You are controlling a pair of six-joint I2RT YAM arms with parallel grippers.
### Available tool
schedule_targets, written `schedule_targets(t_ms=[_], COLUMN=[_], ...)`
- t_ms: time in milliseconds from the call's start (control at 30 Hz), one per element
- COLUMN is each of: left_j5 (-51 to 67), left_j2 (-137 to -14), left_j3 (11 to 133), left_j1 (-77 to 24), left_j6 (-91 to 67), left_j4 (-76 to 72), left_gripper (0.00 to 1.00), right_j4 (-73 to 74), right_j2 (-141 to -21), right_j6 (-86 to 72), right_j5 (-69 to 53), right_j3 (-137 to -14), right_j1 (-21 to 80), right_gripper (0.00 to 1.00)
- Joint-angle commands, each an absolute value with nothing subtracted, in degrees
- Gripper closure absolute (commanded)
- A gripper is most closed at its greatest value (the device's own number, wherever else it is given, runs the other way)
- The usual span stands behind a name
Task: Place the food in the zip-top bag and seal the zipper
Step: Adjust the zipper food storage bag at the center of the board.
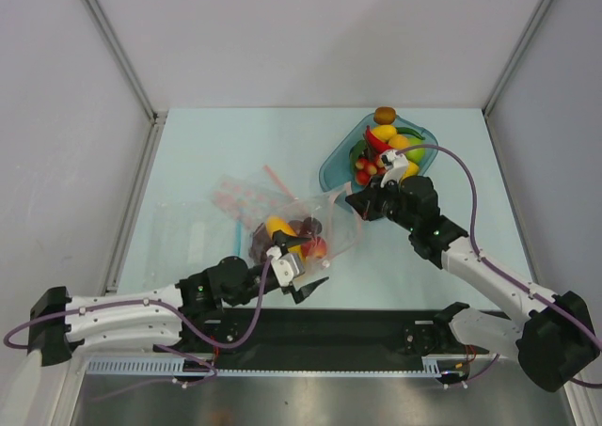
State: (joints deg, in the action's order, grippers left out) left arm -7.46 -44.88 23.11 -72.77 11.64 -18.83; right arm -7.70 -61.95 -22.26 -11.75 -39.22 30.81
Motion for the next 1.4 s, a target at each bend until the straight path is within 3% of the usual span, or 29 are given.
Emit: schedule_targets(t_ms=[0, 133, 267, 433, 633, 733, 767, 800, 1067, 1200, 1367], left_j5=[-10.7, -10.9, -12.9, -14.6, -19.4, -19.3, -19.2, -18.6, -16.3, -15.0, -13.1], left_j2=[-43.1, -44.6, -49.6, -52.9, -54.8, -55.5, -55.4, -55.0, -49.6, -46.7, -40.7], left_j3=[22.3, 22.0, 24.5, 24.5, 24.6, 25.7, 26.3, 27.4, 32.6, 33.3, 33.2], left_j1=[-74.1, -75.3, -76.1, -77.0, -77.0, -77.0, -77.0, -77.0, -77.0, -77.0, -77.0], left_j6=[18.3, 20.8, 22.9, 24.6, 25.6, 25.4, 25.1, 24.5, 14.4, 12.1, 10.1], left_j4=[-23.6, -23.5, -20.8, -22.0, -23.5, -22.5, -20.3, -19.2, -9.9, -8.0, -6.2], left_gripper=[0.03, 0.06, 0.18, 0.2, 0.51, 0.76, 0.95, 1.0, 1.0, 1.0, 1.0], right_j4=[-11.0, -11.1, -11.4, -11.4, -12.6, -12.0, -11.8, -11.2, -5.1, -1.6, -6.5], right_j2=[-62.0, -62.0, -61.9, -61.7, -61.1, -61.0, -60.8, -60.3, -54.8, -52.3, -44.6], right_j6=[-22.9, -23.1, -23.5, -23.6, -24.3, -24.3, -24.1, -23.7, -19.2, -16.7, -13.2], right_j5=[-13.4, -13.8, -14.4, -14.9, -15.5, -15.8, -15.8, -15.6, -11.2, -7.3, -13.2], right_j3=[-38.9, -38.8, -38.5, -38.5, -37.6, -37.8, -38.0, -38.1, -40.2, -41.2, -39.3], right_j1=[30.4, 30.0, 29.7, 29.5, 29.3, 29.2, 29.2, 29.1, 28.9, 28.9, 28.9], right_gripper=[1.0, 1.0, 1.0, 1.0, 1.0, 1.0, 1.0, 1.0, 0.8, 0.62, 0.63])
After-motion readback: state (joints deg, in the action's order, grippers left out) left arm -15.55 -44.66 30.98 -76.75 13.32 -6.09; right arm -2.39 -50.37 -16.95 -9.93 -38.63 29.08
